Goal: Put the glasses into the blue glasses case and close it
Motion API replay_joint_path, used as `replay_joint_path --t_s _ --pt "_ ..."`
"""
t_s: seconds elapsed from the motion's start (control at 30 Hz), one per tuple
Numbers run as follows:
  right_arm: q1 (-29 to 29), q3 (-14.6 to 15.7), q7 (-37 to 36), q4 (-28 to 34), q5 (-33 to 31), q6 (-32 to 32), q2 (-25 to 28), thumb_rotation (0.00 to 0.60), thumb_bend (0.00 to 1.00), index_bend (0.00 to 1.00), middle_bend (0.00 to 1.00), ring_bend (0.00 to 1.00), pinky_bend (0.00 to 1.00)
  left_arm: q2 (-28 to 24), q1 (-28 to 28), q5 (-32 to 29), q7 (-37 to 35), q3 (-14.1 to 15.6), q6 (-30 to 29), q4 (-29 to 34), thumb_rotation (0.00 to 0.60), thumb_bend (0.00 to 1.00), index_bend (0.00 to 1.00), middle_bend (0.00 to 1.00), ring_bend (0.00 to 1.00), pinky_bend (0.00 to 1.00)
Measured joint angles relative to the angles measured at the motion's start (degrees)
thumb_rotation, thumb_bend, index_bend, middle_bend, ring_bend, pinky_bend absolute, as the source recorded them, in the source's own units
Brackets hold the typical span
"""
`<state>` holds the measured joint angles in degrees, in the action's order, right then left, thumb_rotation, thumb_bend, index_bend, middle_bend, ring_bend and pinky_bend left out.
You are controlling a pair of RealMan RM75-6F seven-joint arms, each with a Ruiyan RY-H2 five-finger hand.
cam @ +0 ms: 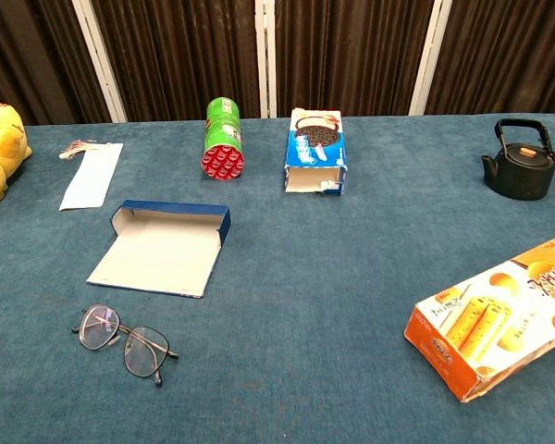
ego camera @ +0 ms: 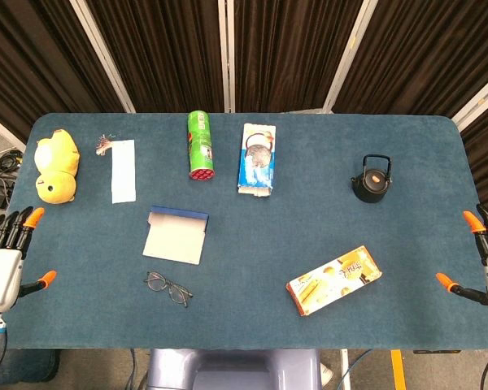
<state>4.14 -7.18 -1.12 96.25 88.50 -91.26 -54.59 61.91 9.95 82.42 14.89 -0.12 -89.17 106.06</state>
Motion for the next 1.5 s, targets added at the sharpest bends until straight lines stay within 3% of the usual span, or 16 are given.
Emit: replay_joint_path --t_s 0.3,0.4,0.53,0.63,0.8,0.97,1.23,1.5 --pt "-0.72 0.11 -0.62 0.63 0.16 -1.02 0.43 0.6 0.0 0.0 0.0 0.0 0.0 0.93 2.87 0.84 -0.34 0.51 8.21 -0.36 0.6 0.01 0.04 0.0 0.0 0.0" --pt "-0.73 0.15 -0.83 0.75 0.21 -0.97 0.47 0.6 0.0 0.0 0.0 0.0 0.0 2.72 5.35 1.36 -0.57 0.56 13.06 -1.24 0.6 0.11 0.13 0.0 0.0 0.0" --pt "-0.41 0.0 -1.0 0.64 -0.29 -0.26 0.41 0.6 0.0 0.0 0.0 0.0 0.0 6.51 9.31 1.24 -0.2 0.41 20.59 -2.73 0.6 0.23 0.34 0.0 0.0 0.0" --pt "-0.1 -0.1 -1.18 0.39 -0.75 0.52 0.31 0.6 0.0 0.0 0.0 0.0 0.0 10.61 12.24 0.27 2.15 0.16 25.58 -4.05 0.6 0.3 0.41 0.0 0.0 0.0" --pt "0.4 -0.3 -1.77 -0.01 -1.51 1.56 0.23 0.6 0.0 0.0 0.0 0.0 0.0 18.21 15.73 -3.81 10.32 -0.57 30.11 -6.69 0.6 0.36 0.44 0.0 0.0 0.0" --pt "0.46 -0.27 -1.96 -0.18 -1.77 1.87 0.22 0.6 0.0 0.0 0.0 0.0 0.0 22.45 17.73 -7.93 15.53 -1.24 31.54 -9.03 0.6 0.38 0.44 0.0 0.0 0.0" --pt "0.5 -0.25 -1.91 -0.17 -1.87 1.98 0.21 0.6 0.0 0.0 0.0 0.0 0.0 25.09 18.69 -9.71 16.14 -0.49 32.61 -11.56 0.6 0.38 0.48 0.0 0.0 0.0" --pt "0.6 -0.23 -2.09 -0.2 -1.98 2.24 0.23 0.6 0.0 0.0 0.0 0.0 0.0 26.74 19.27 -10.05 15.21 0.03 32.87 -13.68 0.6 0.39 0.46 0.0 0.0 0.0"
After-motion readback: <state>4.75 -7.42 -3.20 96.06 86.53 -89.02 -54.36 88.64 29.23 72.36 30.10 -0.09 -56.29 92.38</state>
